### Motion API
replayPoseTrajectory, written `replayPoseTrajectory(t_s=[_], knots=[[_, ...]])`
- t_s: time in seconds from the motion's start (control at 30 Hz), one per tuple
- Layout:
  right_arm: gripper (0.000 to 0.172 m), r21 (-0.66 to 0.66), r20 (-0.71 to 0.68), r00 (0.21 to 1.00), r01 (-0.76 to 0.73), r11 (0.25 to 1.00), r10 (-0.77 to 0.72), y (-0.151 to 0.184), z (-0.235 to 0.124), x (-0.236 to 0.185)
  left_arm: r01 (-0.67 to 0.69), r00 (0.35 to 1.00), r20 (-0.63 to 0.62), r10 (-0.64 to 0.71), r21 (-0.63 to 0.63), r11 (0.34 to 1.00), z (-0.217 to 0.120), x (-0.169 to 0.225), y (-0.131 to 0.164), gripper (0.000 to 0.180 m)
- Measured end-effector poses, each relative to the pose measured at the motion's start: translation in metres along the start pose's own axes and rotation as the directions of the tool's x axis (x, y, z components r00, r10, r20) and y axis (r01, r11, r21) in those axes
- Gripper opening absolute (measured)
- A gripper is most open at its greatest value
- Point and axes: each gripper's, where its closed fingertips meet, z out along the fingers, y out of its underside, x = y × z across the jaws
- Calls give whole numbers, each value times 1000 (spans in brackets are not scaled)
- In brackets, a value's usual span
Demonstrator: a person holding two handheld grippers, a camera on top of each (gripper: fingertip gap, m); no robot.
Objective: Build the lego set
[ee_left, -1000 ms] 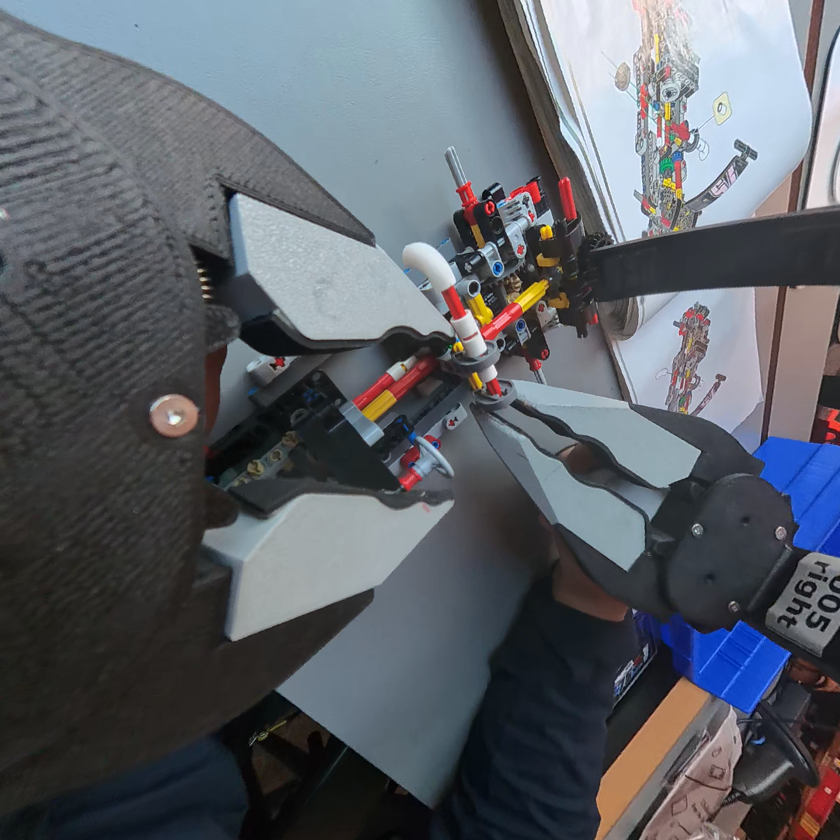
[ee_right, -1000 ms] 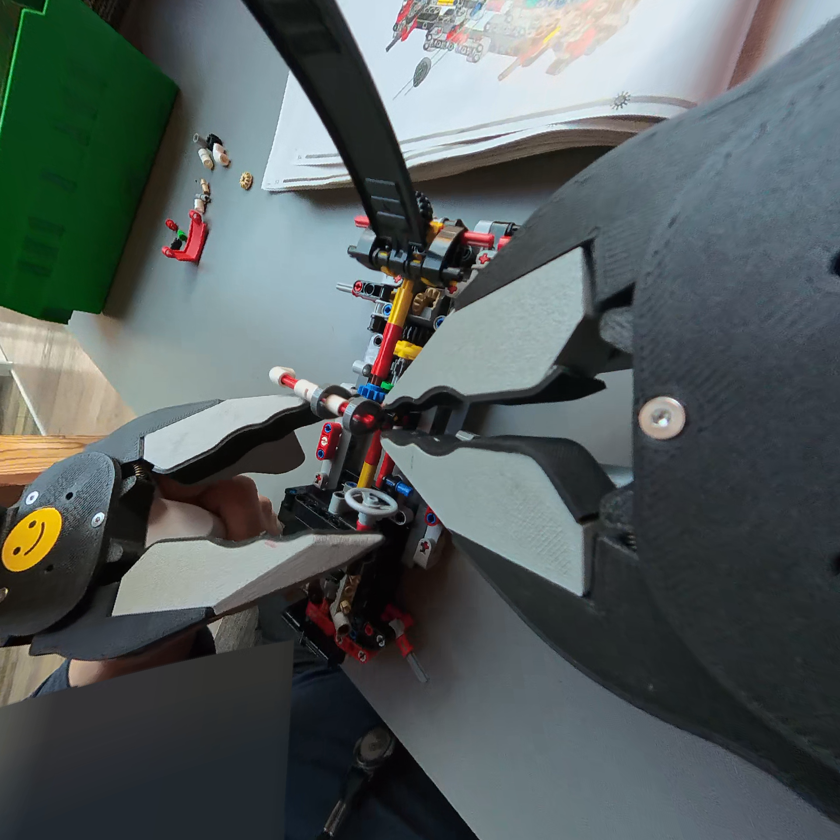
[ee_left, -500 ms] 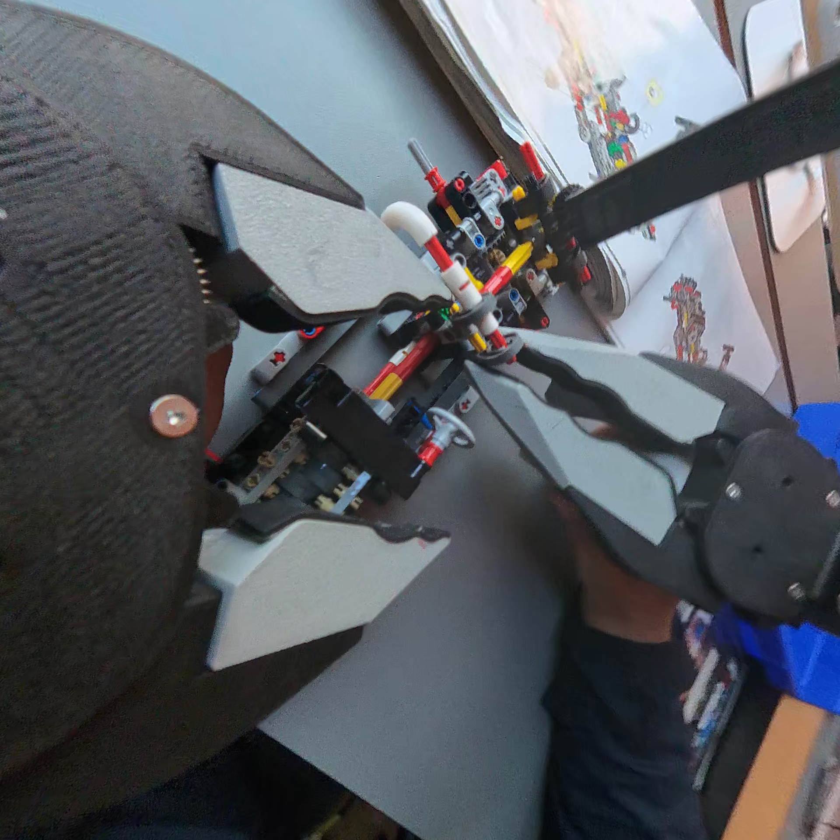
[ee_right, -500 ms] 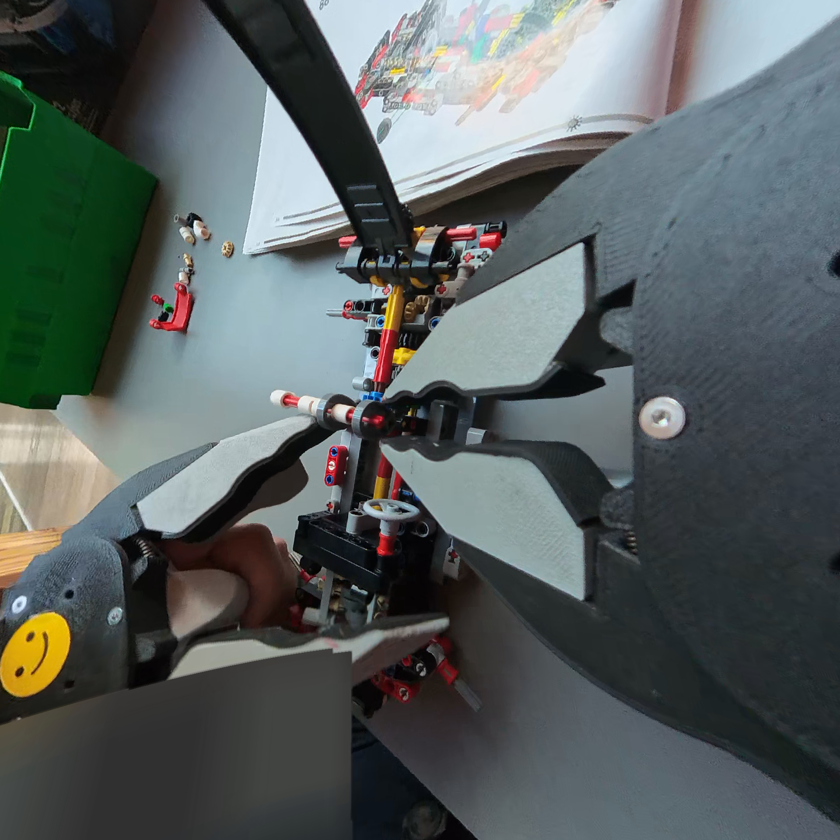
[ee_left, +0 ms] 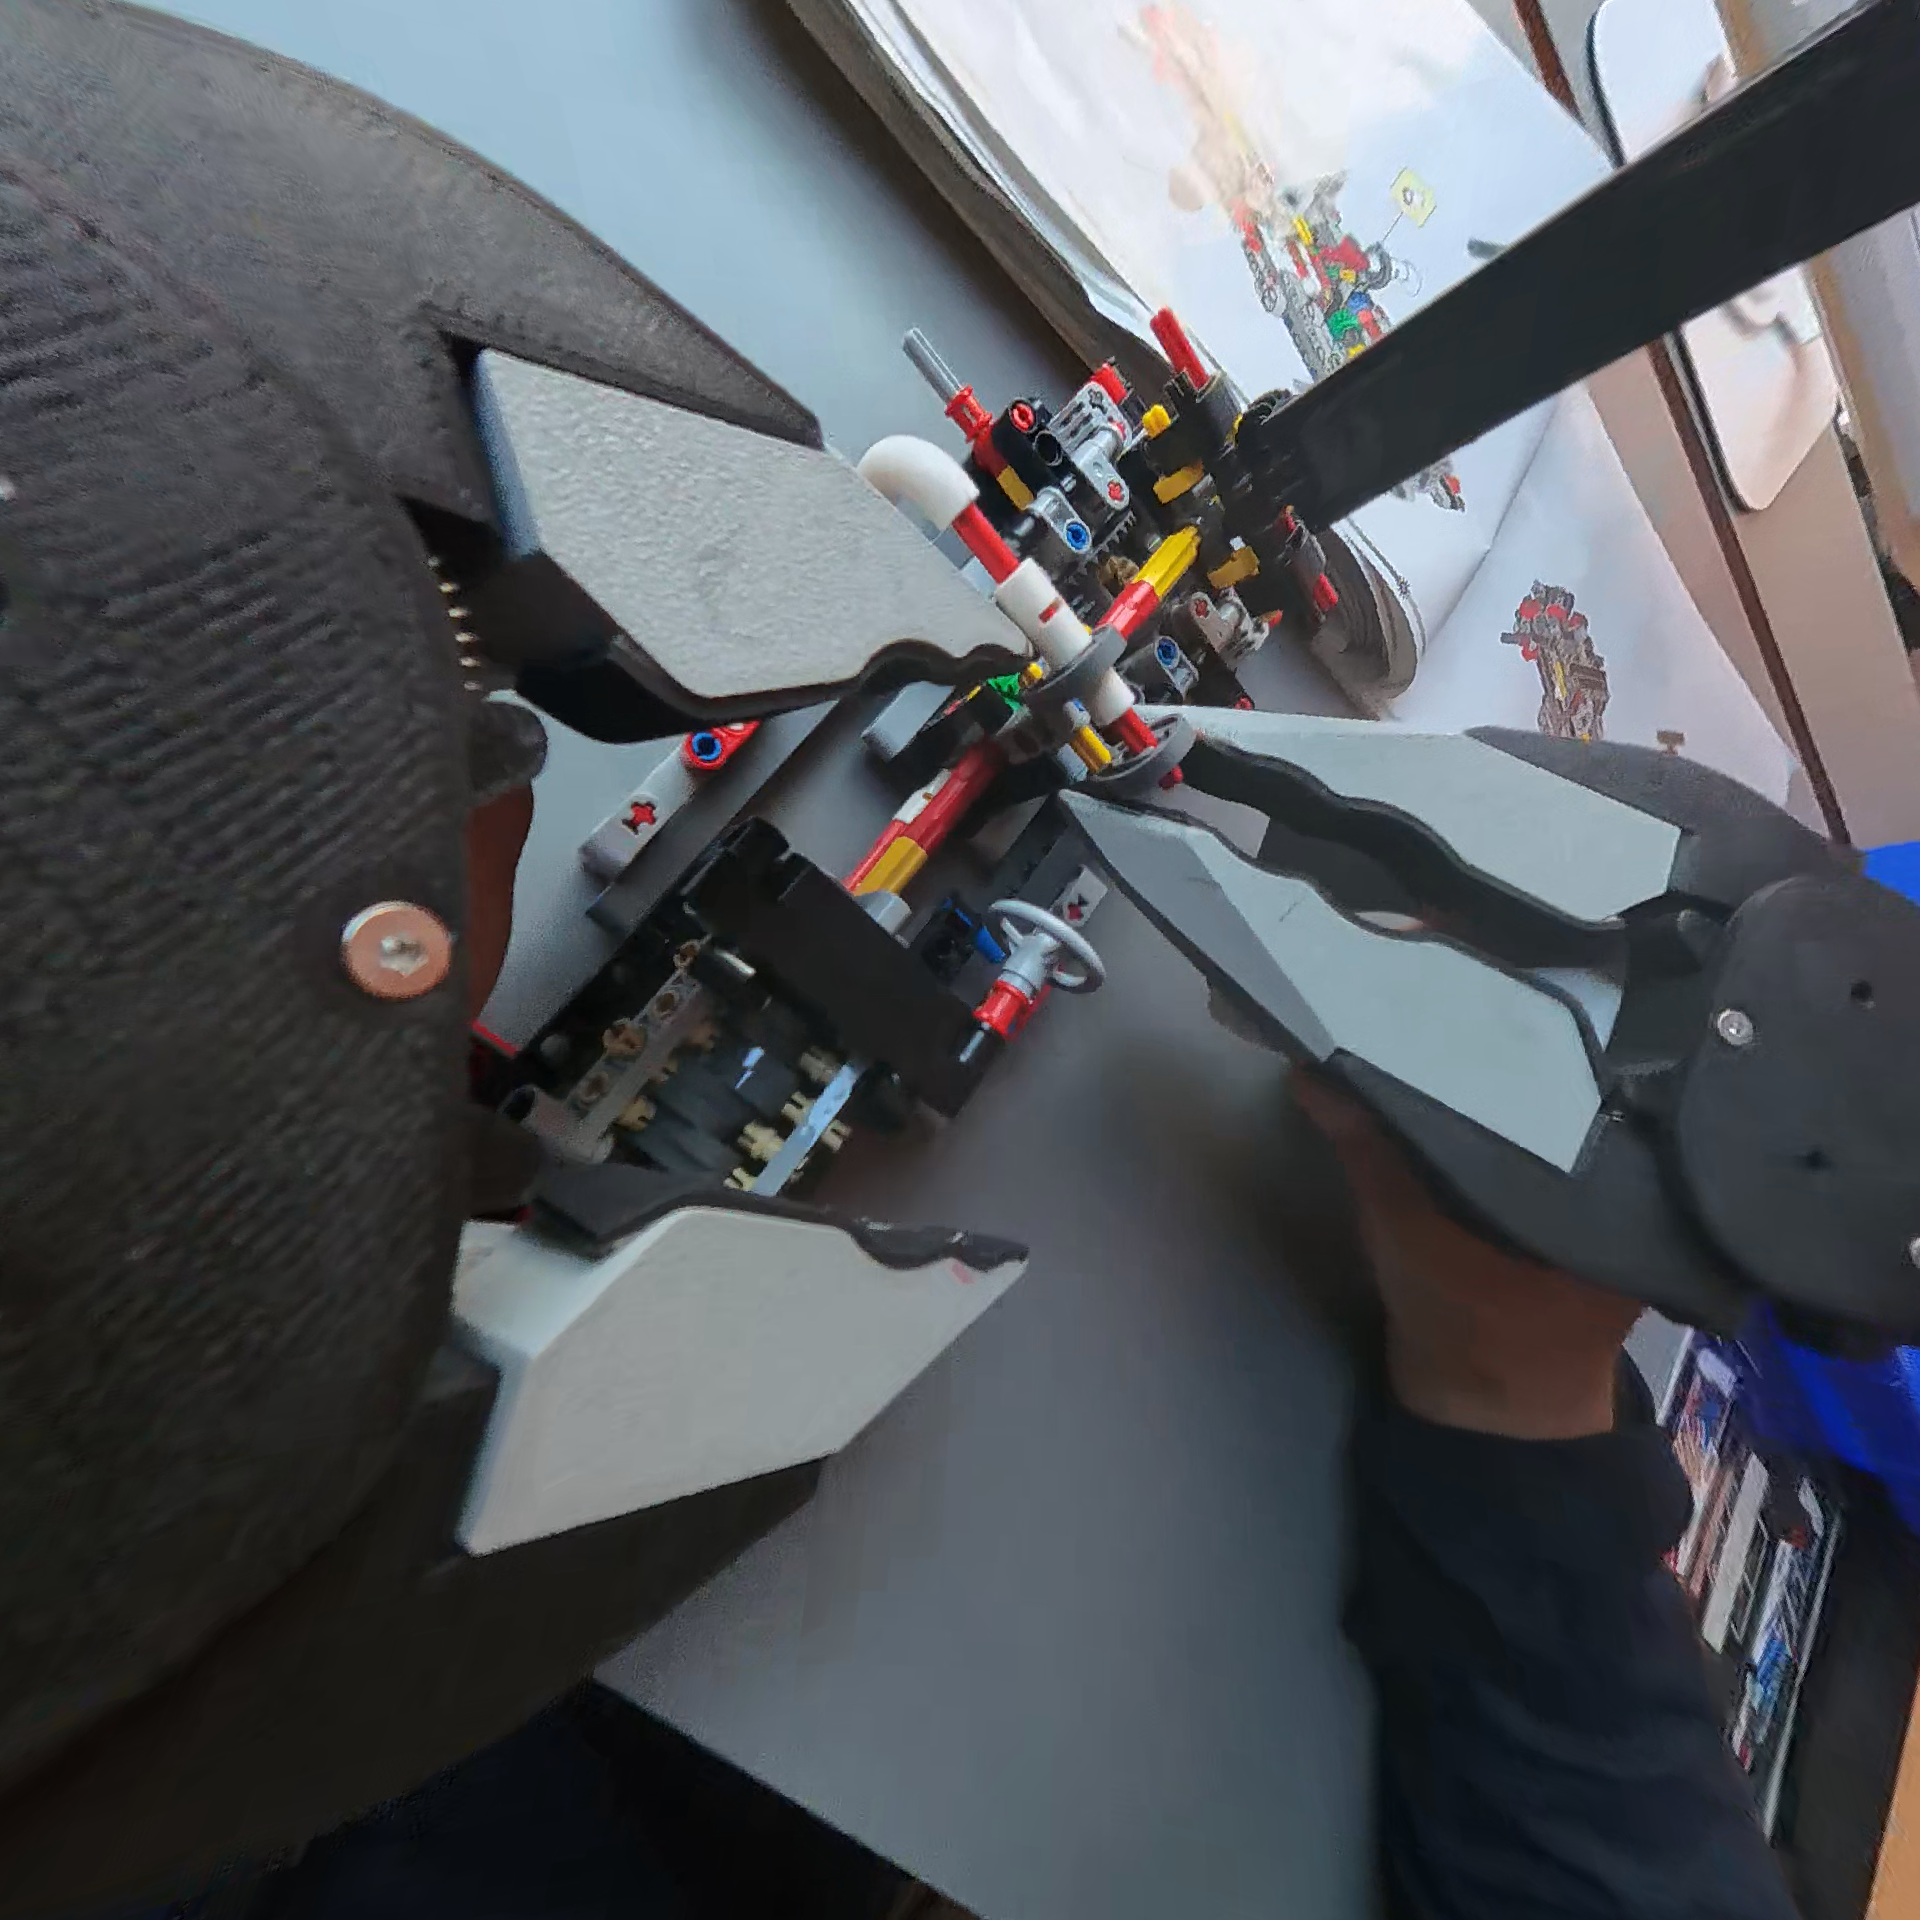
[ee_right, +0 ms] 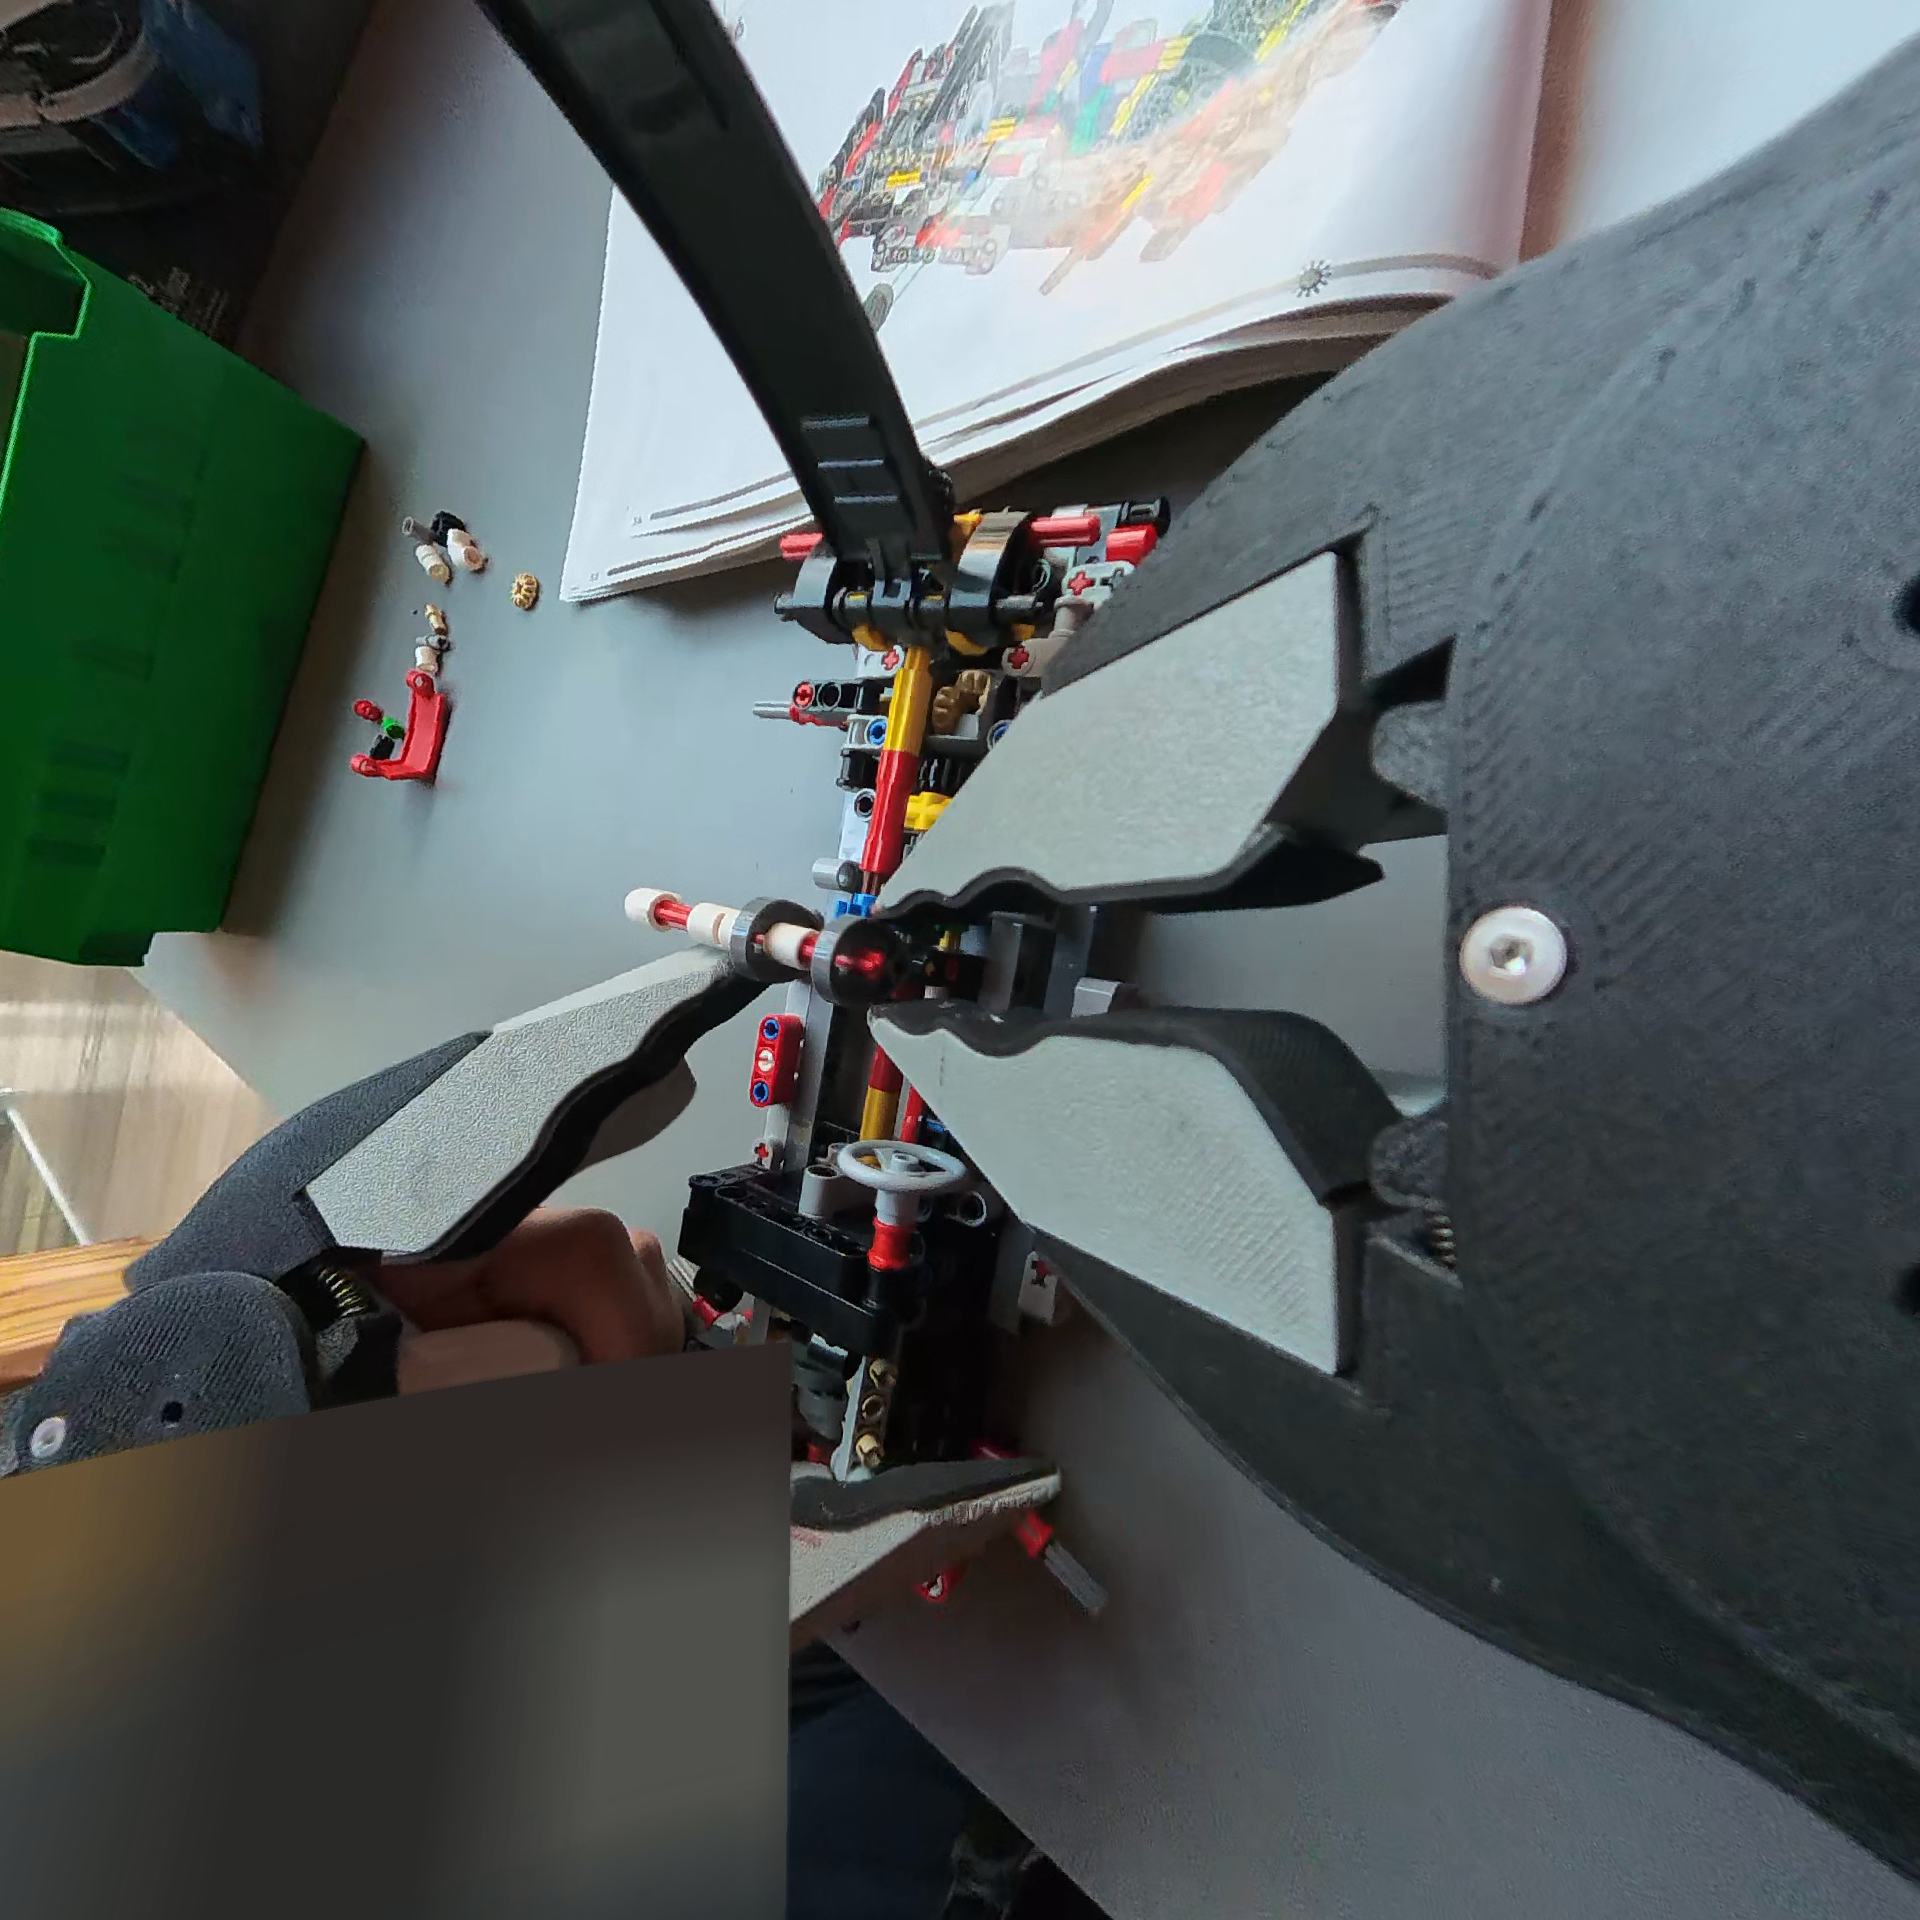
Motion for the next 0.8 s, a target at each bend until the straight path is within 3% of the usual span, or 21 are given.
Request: replayPoseTrajectory(t_s=[0.17,0.23,0.8], knots=[[11,-3,-13,1000,-3,1000,3,0,1,1,57,998,-28,-56,21,998,-1,-3,-2,97],[11,-2,-6,1000,-24,1000,24,0,1,1,17,999,-35,-17,1,1000,0,0,0,104],[11,-14,-20,997,-79,997,78,1,3,4,-49,998,-45,47,-48,998,1,-1,3,105]])
